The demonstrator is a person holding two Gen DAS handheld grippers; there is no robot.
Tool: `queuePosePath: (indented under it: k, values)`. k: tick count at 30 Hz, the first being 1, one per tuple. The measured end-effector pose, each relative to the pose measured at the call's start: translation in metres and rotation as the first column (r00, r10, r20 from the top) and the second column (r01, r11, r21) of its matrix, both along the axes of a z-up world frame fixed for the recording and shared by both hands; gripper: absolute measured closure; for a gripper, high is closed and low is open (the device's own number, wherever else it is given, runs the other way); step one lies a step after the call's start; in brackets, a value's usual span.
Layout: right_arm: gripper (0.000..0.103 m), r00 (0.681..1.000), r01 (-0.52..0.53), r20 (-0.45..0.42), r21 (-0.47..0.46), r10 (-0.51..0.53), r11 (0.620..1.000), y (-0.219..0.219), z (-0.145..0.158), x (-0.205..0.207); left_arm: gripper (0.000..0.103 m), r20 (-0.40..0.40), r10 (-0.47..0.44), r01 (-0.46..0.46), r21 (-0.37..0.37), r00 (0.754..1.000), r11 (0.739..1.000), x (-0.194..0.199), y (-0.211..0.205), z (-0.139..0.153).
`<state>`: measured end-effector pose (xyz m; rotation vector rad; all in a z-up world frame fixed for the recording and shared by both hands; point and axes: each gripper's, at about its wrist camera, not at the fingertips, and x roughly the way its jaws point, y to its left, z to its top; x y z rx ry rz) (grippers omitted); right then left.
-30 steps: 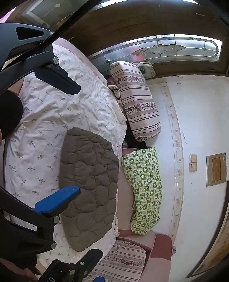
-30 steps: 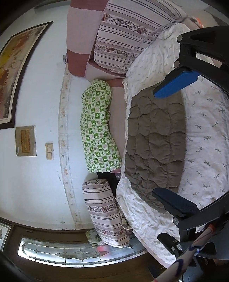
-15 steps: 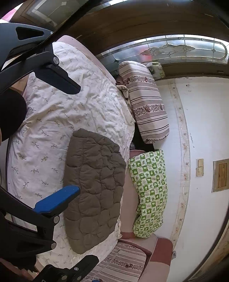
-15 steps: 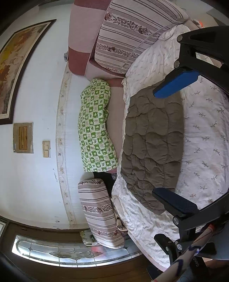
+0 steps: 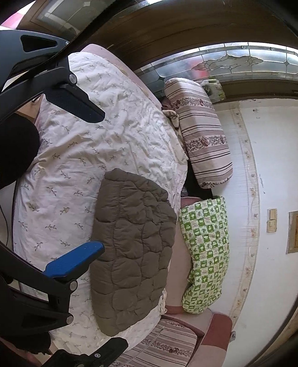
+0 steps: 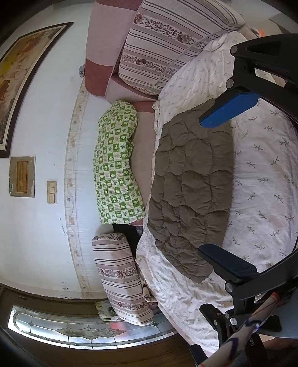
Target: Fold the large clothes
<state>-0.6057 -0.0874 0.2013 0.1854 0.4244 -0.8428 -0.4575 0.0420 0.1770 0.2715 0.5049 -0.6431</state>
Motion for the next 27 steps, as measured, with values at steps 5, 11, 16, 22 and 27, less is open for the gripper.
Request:
queuePosePath:
  k: [5, 11, 16, 22, 27]
  values:
    - [0.000, 1.000, 0.001, -0.008, 0.004, -0.001, 1.000, 0.000, -0.002, 0.002, 0.000, -0.015, 0.000, 0.000, 0.008, 1.000, 1.000, 0.003, -0.001, -0.004]
    - [0.000, 1.000, 0.003, -0.010, 0.004, -0.003, 1.000, 0.000, -0.003, 0.002, 0.000, -0.025, 0.000, 0.000, 0.014, 1.000, 1.000, 0.004, -0.001, -0.007]
    - [0.000, 1.000, 0.003, -0.011, 0.005, -0.003, 1.000, 0.000, -0.004, 0.001, 0.000, -0.028, -0.006, 0.006, 0.012, 1.000, 1.000, 0.005, -0.001, -0.008]
    - [0.000, 1.000, 0.005, -0.012, 0.005, -0.005, 1.000, 0.000, -0.005, 0.001, 0.000, -0.044, -0.007, 0.007, 0.013, 0.999, 1.000, 0.006, 0.000, -0.010]
    - [0.000, 1.000, 0.008, -0.012, 0.005, -0.008, 1.000, -0.001, -0.005, -0.001, 0.000, -0.055, -0.002, 0.003, 0.020, 0.999, 1.000, 0.008, 0.003, -0.014]
